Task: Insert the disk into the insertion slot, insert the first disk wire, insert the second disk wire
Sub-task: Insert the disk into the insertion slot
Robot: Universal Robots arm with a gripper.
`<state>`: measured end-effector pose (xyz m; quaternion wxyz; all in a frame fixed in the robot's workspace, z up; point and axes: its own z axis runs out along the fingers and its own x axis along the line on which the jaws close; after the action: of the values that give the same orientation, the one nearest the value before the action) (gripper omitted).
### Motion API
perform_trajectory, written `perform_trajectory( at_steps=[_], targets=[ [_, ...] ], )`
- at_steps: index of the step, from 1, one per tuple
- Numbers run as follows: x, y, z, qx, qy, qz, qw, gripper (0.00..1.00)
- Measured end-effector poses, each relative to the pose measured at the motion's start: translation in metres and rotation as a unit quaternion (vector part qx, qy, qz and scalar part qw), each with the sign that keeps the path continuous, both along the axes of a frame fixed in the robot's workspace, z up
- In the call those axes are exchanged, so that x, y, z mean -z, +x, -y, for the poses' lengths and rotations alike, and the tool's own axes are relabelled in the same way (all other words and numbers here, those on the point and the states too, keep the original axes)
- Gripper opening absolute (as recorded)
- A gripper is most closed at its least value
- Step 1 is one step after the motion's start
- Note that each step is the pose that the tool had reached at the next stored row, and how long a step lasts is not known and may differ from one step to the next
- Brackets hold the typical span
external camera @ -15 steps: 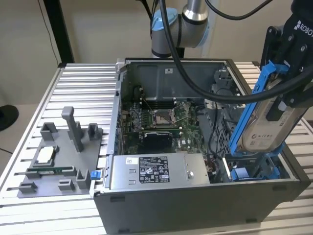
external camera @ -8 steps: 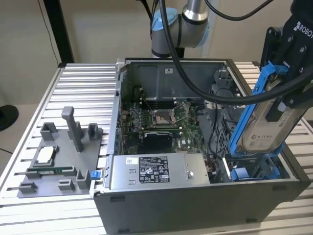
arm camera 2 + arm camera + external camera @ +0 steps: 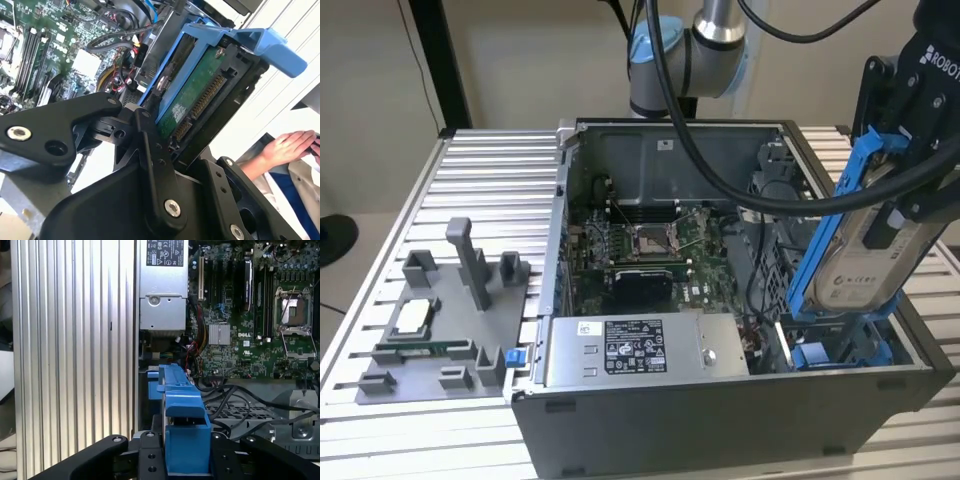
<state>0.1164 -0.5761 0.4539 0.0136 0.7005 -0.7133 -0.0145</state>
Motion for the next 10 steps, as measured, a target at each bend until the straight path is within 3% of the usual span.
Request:
perform_trajectory(
  at_steps=[10],
  targets=[
    [0.0067, 0.0043, 0.0, 0.0, 0.0001, -0.0004, 1.0, 0.0]
  ],
)
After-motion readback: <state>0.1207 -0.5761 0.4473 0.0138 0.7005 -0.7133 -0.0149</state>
